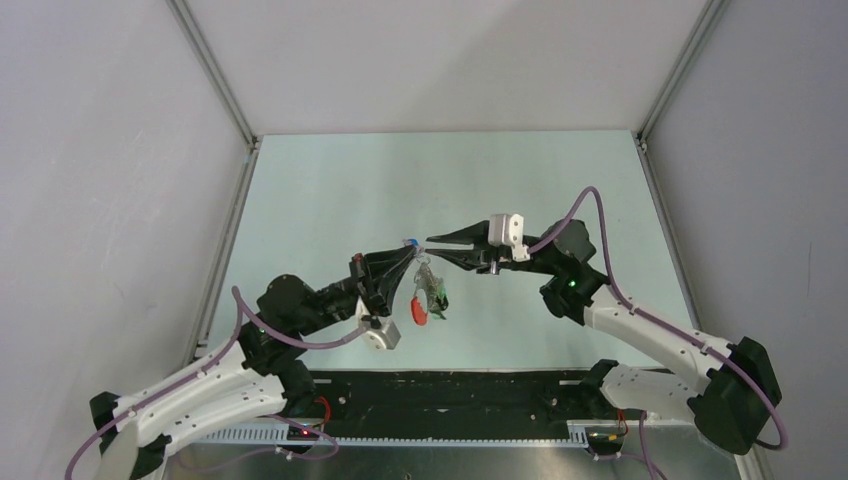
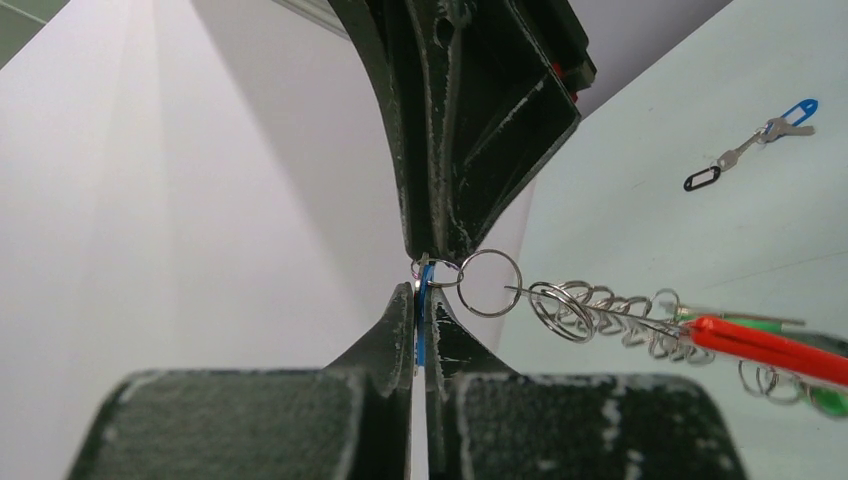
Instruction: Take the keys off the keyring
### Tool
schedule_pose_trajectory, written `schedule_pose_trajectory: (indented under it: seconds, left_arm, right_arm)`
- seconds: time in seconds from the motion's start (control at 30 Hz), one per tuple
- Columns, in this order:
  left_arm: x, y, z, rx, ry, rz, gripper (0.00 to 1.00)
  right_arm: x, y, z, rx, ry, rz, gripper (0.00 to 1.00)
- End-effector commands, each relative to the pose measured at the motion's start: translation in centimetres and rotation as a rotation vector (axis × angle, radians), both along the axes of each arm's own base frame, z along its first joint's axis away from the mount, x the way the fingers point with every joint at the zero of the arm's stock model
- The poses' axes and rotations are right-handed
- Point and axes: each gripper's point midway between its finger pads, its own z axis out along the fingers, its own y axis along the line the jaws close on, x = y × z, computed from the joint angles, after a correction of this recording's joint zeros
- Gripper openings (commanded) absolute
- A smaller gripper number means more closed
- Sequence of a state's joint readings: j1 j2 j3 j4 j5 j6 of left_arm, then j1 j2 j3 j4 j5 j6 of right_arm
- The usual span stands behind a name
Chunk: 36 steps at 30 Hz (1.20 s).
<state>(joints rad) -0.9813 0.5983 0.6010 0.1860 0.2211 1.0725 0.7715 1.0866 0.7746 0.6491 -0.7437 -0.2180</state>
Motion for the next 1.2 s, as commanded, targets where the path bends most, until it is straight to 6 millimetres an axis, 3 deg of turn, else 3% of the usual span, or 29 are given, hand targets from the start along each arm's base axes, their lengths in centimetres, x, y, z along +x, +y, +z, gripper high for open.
schedule_pose_trajectory:
  seconds: [0.0,0.63,1.17]
  left_arm:
    - [-0.75,0.63,2.71,-0.086,-0.059,-0.015,0.00]
    - [-0.82,0.70,2.77,-0.087,-0.064,-0.015,0.00]
    - [-0.97,0.63,2.85,-0.078,-0.081,-0.023,0.00]
  right_arm:
    - [-0.63,0.51,1.63,0.027,-0.025,0.037,0.26]
    - [-1.23,0.65,1.94,0.035,-0.016,0.054,0.35]
    - [-1.59,1.35,1.70,0.001,0.016,0.120,0.30]
